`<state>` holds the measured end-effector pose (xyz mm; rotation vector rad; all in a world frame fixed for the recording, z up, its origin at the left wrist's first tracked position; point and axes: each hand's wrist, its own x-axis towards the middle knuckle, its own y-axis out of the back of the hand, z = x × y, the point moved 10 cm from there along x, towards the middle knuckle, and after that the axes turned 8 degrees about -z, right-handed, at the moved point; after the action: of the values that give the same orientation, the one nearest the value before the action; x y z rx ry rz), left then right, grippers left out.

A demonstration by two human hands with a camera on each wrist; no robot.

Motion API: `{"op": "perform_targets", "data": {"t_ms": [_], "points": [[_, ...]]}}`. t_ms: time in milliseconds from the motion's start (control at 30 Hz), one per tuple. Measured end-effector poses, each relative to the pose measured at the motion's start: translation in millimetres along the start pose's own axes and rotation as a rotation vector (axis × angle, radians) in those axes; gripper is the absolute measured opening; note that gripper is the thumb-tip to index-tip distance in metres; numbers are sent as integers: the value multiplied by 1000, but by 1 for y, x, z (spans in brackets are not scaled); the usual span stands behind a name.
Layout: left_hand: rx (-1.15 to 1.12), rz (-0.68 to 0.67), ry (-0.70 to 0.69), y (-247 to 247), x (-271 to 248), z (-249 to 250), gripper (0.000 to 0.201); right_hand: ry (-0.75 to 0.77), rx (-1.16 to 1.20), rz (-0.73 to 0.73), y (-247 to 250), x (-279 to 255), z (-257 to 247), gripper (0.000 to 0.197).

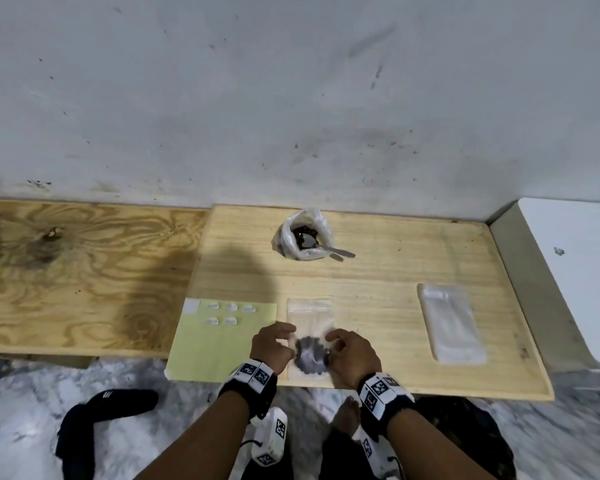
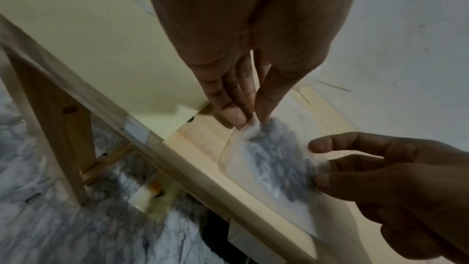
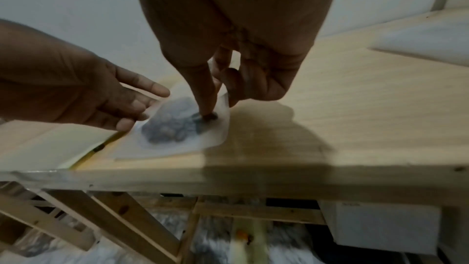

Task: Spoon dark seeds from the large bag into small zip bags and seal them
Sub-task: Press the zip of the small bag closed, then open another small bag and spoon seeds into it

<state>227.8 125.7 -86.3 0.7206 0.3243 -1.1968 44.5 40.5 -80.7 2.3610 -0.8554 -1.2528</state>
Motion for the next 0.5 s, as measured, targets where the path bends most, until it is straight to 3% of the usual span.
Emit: {"op": "perform_targets", "data": {"t_ms": [133,233,333,500], "points": [[77,-47,30,-4,4,-1,46,-27,-72,13,-4,-2,3,37],[184,-3,15,4,1,14,46,1,-39,55,12,-8,7,36],[216,19,-48,0,-2,42,36,-20,47,164,50,-19,26,19],[134,-109,-80,-66,10,101,17,-95,222,424,136,-41,89,26]]}}
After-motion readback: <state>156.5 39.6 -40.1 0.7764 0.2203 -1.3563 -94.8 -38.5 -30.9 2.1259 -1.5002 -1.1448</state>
